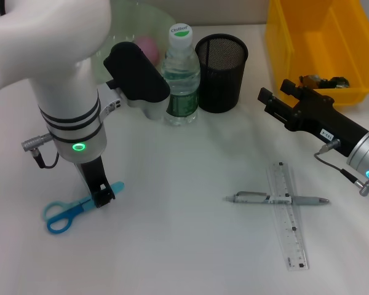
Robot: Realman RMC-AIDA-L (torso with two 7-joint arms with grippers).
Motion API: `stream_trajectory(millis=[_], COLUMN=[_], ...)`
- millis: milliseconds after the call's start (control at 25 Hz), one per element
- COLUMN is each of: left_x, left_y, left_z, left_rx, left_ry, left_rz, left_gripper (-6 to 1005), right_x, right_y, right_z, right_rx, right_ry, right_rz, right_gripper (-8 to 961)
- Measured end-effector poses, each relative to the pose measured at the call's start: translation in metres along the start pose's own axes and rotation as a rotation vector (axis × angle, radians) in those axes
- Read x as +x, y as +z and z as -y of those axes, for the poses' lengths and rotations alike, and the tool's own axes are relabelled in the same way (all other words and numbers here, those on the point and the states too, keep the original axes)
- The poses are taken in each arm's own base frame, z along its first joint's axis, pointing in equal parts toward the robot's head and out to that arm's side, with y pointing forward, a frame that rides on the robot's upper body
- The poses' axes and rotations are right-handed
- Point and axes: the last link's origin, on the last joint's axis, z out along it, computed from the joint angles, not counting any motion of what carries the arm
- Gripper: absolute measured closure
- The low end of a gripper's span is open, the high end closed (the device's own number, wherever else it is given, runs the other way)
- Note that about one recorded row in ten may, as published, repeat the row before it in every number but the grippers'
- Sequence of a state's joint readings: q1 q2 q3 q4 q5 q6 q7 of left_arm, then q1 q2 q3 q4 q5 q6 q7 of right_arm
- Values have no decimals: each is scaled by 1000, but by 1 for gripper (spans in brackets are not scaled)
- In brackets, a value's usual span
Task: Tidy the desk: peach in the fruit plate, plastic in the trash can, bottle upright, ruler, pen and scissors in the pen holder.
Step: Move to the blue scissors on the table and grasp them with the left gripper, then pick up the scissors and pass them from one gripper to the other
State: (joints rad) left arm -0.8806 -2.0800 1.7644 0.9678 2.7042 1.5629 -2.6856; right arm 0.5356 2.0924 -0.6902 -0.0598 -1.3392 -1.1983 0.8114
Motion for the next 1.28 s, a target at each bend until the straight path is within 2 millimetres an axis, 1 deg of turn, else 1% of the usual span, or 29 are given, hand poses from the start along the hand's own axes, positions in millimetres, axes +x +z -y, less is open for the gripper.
stream_trajectory(millis=[720, 880, 1080, 1240, 1280], left_x=[2, 4, 12, 14, 14], left_y=[-3, -6, -21, -38, -38], left_z=[5, 6, 5, 3, 3], left_rx=[24, 36, 56, 61, 61], left_ry=[-24, -22, -7, -8, -8], left_rz=[-5, -17, -73, -135, -135], left_gripper=[778, 778, 778, 778, 778], right_x=[-1, -1, -2, -3, -4], right_y=[0, 0, 0, -1, -2], right_z=[1, 1, 2, 4, 4], right_rx=[8, 9, 15, 24, 26], right_ry=[4, 4, 7, 11, 12], right_rz=[6, 7, 11, 23, 27], right_gripper=[302, 301, 301, 301, 301])
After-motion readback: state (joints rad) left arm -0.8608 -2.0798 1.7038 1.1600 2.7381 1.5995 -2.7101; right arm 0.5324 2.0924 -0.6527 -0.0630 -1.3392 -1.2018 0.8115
